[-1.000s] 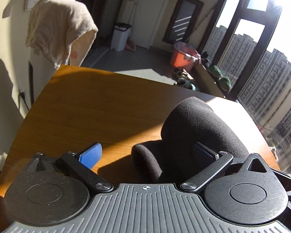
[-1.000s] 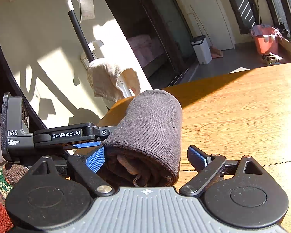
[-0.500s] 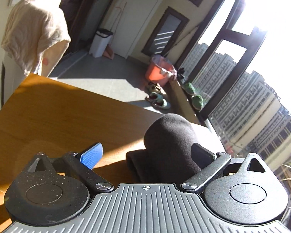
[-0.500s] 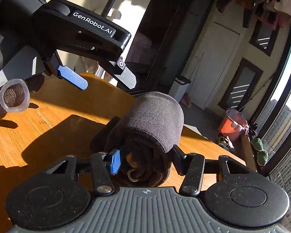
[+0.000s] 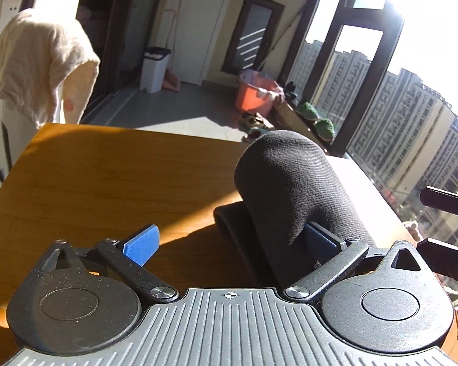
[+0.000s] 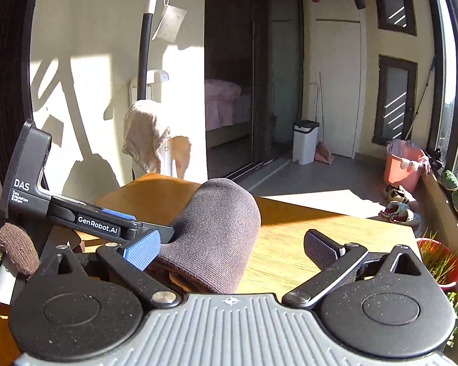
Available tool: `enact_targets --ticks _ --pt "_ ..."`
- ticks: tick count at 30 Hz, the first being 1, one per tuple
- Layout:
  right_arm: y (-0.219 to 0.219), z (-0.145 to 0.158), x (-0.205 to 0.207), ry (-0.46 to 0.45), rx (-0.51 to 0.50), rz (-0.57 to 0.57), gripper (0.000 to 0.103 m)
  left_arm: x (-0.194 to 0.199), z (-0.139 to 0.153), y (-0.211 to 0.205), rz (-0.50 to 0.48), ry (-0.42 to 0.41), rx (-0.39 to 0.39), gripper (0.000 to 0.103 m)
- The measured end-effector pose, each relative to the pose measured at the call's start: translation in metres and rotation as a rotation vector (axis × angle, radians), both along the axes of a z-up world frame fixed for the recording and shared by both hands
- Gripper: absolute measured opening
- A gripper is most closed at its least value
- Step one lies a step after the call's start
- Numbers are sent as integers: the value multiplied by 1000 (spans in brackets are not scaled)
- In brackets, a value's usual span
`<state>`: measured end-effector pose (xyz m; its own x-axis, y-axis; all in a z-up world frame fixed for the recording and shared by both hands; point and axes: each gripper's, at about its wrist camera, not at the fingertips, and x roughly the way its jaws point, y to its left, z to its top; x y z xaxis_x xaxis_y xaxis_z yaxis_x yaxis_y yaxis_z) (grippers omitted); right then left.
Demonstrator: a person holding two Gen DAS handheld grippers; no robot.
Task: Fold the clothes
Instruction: 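Keep rolling the pants toward the waistband with both grippers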
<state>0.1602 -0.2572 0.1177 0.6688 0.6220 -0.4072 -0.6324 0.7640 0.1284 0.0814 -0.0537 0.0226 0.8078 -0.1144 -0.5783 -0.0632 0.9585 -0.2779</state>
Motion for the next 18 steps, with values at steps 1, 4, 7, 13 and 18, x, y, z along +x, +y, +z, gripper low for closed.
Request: enact_targets --ticks 1,4,7,13,18 --pt "-4 -2 12 53 63 -26 102 -1 -2 2 3 1 -1 103" --pt "1 -27 51 262 120 -61 103 -6 -8 6 13 2 -5 103" --pt "20 -58 51 280 19 -111 103 -10 -12 10 31 -4 -5 103" --pt "26 -56 40 243 -5 -156 103 -14 2 25 49 -61 -113 100" --pt "30 -51 33 184 -34 -161 103 -6 3 8 4 -54 -76 100"
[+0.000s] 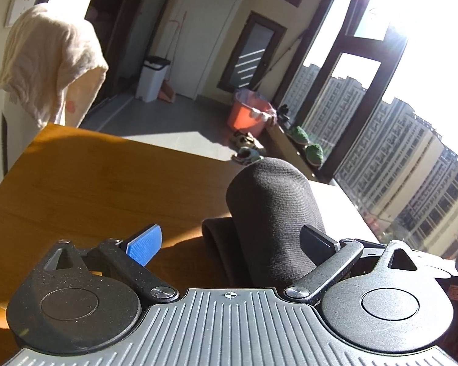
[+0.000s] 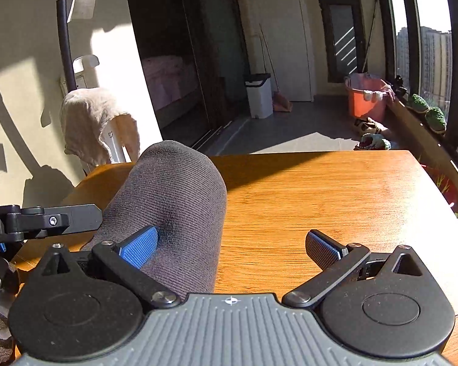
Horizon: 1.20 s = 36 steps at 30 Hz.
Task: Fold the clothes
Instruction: 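Keep rolling the pants toward the waistband with both grippers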
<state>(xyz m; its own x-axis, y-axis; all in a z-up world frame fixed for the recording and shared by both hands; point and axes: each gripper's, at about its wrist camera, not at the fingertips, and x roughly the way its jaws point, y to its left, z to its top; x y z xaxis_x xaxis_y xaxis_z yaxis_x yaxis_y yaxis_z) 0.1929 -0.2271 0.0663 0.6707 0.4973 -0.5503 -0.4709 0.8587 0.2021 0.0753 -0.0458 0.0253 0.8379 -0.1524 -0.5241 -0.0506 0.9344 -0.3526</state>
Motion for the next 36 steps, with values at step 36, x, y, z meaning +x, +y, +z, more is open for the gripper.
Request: enact_targets --ticks 36 --pt "13 10 8 -95 -41 -49 103 4 -19 0 12 -84 104 103"
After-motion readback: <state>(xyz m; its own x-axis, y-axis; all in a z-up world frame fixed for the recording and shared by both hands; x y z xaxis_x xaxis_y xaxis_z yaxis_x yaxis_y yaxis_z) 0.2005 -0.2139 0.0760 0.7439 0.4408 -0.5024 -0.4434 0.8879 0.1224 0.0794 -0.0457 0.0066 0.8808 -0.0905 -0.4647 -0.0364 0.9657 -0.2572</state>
